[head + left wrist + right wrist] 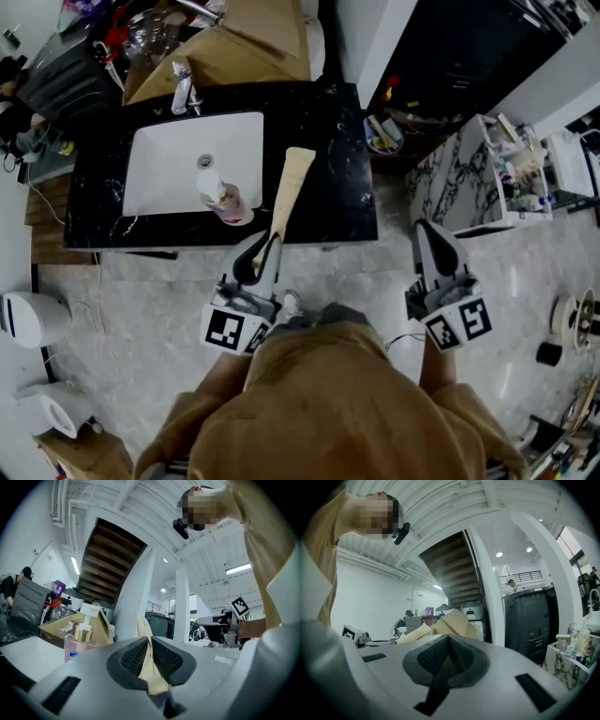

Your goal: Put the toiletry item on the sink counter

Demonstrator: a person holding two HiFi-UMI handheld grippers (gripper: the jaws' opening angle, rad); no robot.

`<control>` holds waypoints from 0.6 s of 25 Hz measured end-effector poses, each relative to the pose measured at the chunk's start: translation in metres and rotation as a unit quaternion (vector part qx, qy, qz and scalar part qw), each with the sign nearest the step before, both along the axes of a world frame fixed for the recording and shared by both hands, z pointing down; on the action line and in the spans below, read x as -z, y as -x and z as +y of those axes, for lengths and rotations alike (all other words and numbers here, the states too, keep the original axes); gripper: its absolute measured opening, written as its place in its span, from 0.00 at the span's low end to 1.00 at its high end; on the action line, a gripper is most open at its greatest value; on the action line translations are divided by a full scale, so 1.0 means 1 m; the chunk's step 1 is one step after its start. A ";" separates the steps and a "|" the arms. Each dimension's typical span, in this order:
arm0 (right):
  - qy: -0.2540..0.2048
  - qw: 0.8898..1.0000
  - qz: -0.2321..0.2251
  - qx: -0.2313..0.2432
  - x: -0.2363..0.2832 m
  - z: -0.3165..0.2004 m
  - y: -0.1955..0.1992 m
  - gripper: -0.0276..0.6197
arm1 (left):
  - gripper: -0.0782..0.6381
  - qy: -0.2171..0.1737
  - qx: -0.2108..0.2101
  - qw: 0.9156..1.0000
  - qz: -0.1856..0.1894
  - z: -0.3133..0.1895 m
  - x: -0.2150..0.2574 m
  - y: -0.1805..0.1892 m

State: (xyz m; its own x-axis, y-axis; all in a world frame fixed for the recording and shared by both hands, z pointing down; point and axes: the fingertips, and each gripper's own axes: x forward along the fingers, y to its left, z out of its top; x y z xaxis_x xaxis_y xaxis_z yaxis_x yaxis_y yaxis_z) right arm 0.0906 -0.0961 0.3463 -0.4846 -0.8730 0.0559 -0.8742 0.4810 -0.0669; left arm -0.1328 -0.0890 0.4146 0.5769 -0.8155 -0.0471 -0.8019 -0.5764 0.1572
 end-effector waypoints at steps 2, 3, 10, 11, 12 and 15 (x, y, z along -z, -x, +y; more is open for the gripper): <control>0.002 1.000 -0.001 0.001 -0.001 -0.010 -0.003 0.05 | 0.14 0.005 -0.002 1.000 -0.002 -0.010 -0.002 -0.005; 0.002 1.000 0.000 0.005 -0.001 -0.016 -0.004 0.05 | 0.15 0.006 -0.001 1.000 -0.001 -0.015 -0.003 -0.009; -0.010 0.999 -0.002 0.040 0.007 -0.054 -0.024 0.05 | 0.15 -0.005 0.033 0.999 0.014 -0.044 0.011 -0.032; -0.011 0.999 -0.005 0.042 0.008 -0.060 -0.027 0.05 | 0.15 -0.005 0.036 0.999 0.008 -0.046 0.011 -0.034; -0.013 0.999 -0.009 0.045 0.008 -0.065 -0.028 0.05 | 0.15 -0.005 0.039 0.999 0.004 -0.047 0.012 -0.035; -0.019 0.998 -0.013 0.062 0.011 -0.077 -0.025 0.05 | 0.15 -0.008 0.053 0.999 0.001 -0.053 0.015 -0.036</control>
